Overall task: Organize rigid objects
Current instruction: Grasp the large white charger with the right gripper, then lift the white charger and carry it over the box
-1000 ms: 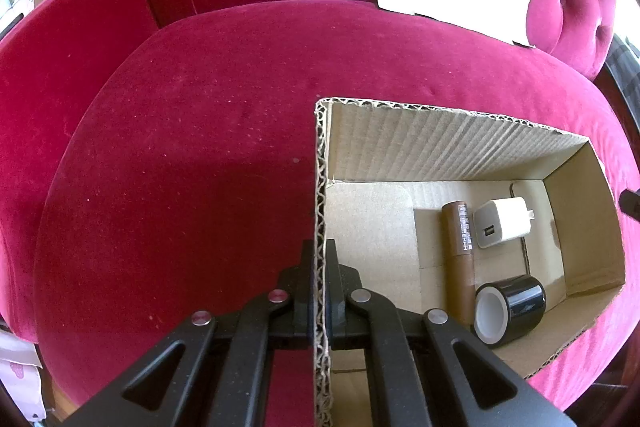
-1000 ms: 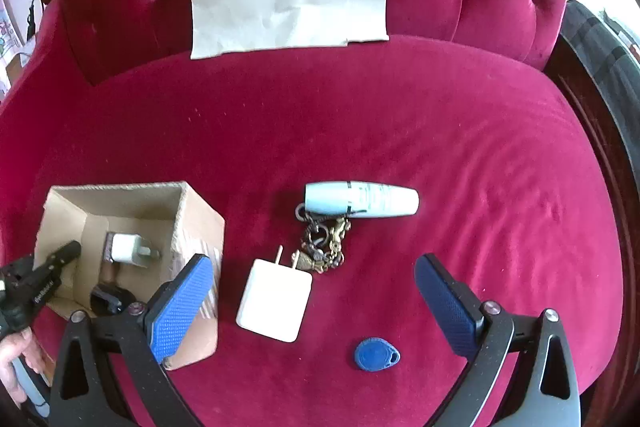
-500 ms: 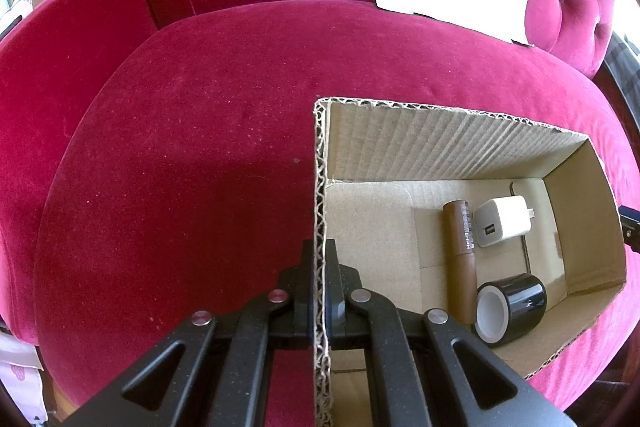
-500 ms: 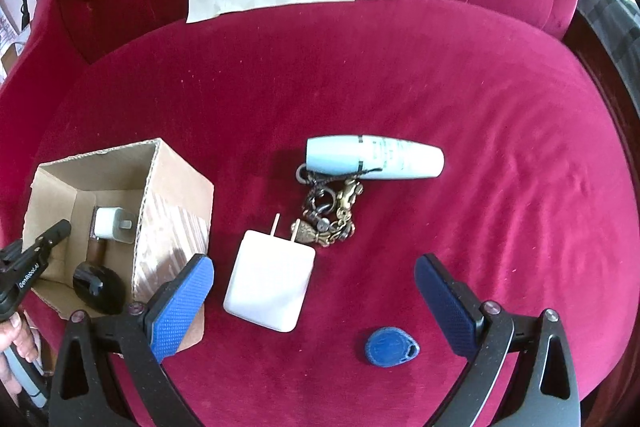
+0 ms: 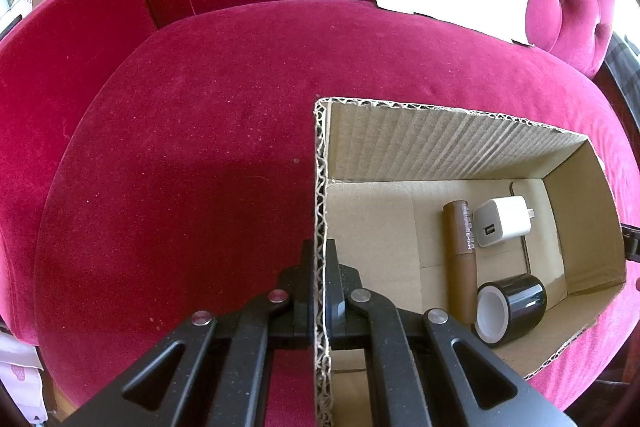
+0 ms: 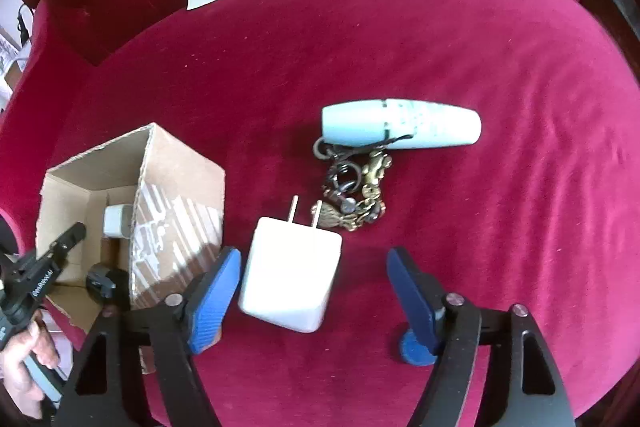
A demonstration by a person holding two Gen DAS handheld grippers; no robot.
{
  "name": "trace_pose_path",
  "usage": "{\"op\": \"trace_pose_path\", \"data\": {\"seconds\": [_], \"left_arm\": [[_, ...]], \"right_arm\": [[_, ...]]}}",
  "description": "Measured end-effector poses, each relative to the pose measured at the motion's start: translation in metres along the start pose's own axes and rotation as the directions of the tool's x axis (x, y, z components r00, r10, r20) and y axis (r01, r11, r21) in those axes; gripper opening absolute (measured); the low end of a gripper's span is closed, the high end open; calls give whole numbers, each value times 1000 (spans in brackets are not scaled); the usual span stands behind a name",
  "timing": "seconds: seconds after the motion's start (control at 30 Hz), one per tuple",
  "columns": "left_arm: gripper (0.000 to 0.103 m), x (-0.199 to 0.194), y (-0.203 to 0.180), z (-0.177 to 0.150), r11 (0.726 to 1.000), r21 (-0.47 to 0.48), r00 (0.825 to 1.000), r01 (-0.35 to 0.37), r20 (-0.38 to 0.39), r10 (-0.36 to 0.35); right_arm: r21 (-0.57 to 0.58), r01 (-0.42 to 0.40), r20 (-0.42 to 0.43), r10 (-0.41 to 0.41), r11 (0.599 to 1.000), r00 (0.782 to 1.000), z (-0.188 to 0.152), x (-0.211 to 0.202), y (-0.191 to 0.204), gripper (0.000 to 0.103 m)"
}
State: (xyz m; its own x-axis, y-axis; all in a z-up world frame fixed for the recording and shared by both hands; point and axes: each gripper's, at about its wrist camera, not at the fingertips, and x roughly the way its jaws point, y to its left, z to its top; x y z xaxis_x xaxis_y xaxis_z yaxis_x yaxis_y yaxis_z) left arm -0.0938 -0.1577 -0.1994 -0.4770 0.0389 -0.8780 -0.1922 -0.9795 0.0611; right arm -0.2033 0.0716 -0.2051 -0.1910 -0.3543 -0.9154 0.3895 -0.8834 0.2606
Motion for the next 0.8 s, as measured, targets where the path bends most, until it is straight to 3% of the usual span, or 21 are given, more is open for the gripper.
{"op": "trace_pose_path", "data": {"seconds": [0.1, 0.4, 0.8], "left_arm": [[3, 0, -1, 0, 1000, 1, 1000, 0, 0, 0], [3, 1, -4, 1, 1000, 2, 1000, -6, 0, 6], [3, 1, -4, 1, 1000, 4, 1000, -6, 0, 6]], "right_arm": [[13, -34, -1, 34, 999, 999, 1, -1, -2, 51], [24, -30, 3, 30, 999, 1000, -4, -7, 2, 50], [35, 8, 80, -11, 999, 997, 0, -33, 6, 50]]}}
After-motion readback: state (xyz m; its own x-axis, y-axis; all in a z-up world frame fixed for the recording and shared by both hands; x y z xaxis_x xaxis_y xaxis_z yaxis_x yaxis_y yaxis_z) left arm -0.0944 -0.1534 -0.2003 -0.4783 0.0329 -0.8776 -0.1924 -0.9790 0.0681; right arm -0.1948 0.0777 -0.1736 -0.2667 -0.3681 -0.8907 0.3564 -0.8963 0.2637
